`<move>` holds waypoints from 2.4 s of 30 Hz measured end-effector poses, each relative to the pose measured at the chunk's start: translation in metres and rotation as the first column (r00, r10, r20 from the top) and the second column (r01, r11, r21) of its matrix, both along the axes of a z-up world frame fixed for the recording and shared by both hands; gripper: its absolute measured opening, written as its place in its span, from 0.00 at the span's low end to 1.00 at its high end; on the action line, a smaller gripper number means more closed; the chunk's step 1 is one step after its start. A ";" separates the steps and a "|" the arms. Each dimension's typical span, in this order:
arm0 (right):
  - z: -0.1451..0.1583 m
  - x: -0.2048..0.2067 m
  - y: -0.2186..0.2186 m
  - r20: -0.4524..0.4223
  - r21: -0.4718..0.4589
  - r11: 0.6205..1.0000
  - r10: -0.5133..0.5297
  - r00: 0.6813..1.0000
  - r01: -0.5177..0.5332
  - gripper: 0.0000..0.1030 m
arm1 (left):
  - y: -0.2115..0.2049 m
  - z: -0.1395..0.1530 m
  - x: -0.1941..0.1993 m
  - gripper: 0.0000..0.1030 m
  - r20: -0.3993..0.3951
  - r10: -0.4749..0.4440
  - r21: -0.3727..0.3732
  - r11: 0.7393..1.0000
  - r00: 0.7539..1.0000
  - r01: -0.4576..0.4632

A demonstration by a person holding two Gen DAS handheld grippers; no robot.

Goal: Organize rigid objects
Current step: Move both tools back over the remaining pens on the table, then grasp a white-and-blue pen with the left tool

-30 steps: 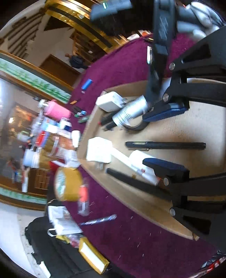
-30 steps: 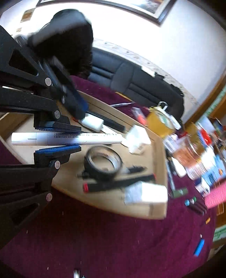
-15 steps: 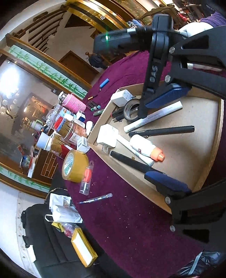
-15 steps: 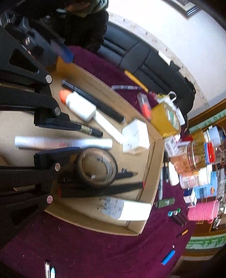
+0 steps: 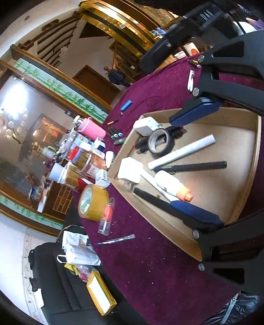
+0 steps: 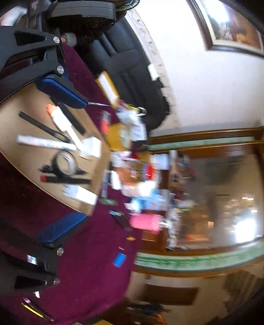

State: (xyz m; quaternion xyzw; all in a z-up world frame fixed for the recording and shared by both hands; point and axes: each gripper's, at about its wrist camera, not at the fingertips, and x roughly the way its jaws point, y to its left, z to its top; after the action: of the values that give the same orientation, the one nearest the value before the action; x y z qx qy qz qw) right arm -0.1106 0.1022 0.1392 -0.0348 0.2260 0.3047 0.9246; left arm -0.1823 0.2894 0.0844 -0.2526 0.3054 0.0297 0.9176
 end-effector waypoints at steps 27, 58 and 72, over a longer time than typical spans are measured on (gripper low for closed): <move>-0.033 -0.017 -0.125 -0.103 -0.022 0.968 -0.251 0.962 0.250 1.00 | -0.146 0.037 0.009 0.90 -0.050 0.108 0.610 0.790 0.993 -0.055; -0.041 0.003 -0.210 -0.223 0.022 0.904 -0.412 0.884 0.427 1.00 | -0.193 0.004 0.032 0.90 -0.239 -0.114 0.470 0.855 0.964 0.218; -0.049 0.055 -0.347 -0.307 0.112 0.729 -0.621 0.721 0.675 1.00 | -0.247 -0.012 0.074 0.90 -0.236 -0.444 0.310 0.808 0.864 0.500</move>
State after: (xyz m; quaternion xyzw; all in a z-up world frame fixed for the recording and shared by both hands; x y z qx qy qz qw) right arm -0.0554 -0.2444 0.0901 0.1860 0.3032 -0.0156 0.9345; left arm -0.1088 0.0428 0.0725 0.0074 0.4170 -0.1252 0.9002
